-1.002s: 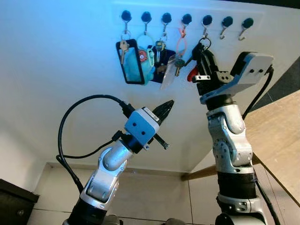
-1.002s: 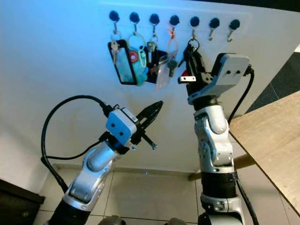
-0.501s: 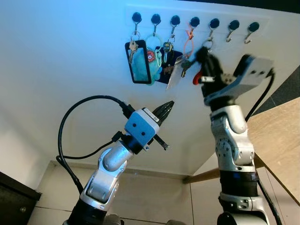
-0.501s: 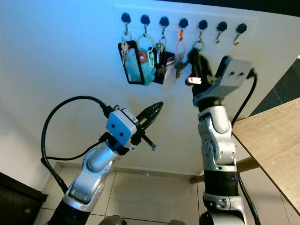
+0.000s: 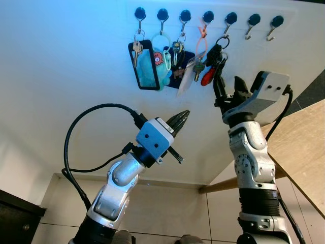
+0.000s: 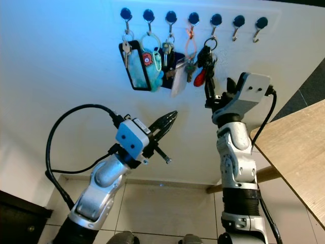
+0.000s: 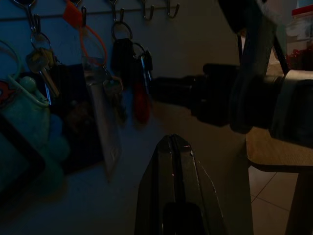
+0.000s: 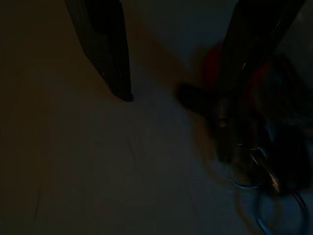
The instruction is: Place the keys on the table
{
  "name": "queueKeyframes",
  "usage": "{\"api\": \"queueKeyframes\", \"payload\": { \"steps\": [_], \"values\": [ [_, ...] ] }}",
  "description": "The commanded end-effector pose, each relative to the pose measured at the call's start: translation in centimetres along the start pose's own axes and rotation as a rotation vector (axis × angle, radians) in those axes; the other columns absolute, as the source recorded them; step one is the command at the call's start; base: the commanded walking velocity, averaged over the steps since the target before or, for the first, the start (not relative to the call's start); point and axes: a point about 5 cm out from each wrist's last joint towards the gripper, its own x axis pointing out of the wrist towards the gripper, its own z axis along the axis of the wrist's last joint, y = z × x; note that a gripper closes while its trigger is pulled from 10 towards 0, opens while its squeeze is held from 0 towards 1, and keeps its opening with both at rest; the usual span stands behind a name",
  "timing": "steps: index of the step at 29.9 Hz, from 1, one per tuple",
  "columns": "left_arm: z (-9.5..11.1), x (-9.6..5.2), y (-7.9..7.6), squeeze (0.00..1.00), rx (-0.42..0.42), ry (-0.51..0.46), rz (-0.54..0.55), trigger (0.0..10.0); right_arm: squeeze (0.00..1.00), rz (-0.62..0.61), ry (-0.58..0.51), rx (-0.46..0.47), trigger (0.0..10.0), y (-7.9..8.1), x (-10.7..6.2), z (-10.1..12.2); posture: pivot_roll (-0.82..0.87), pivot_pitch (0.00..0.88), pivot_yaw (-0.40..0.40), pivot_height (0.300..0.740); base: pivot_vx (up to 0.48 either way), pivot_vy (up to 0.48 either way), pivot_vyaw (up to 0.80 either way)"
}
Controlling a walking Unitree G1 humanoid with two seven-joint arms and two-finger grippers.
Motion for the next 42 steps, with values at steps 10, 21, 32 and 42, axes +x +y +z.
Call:
{"api": "queueKeyframes", "payload": {
  "steps": [10, 21, 32, 42],
  "values": [
    [0.1, -0.3, -0.2, 0.0, 0.012, 0.014, -0.015, 10.0, 1.0, 0.129, -0.145, -0.134, 10.0, 1.9, -1.8, 1.0, 0.07, 0.109, -0.043, 0.74, 0.0, 0.0, 0.0],
    [0.0, -0.2, -0.2, 0.0, 0.008, 0.012, -0.018, 10.0, 0.0, 0.072, -0.207, -0.175, 10.0, 1.6, -1.3, 1.9, 0.06, 0.108, -0.037, 0.74, 0.0, 0.0, 0.0],
    [0.0, -0.1, -0.2, 0.0, 0.009, 0.01, -0.021, 10.0, 0.0, 0.092, -0.238, -0.213, 10.0, 1.5, 0.1, 2.3, 0.06, 0.106, -0.033, 0.74, 0.0, 0.0, 0.0],
    [0.0, 0.0, -0.1, 0.0, 0.013, 0.009, -0.023, 10.0, 0.0, 0.217, -0.138, -0.244, 10.0, 3.2, 2.0, 0.7, 0.07, 0.104, -0.035, 0.74, 0.0, 0.0, 0.0]
  ]
}}
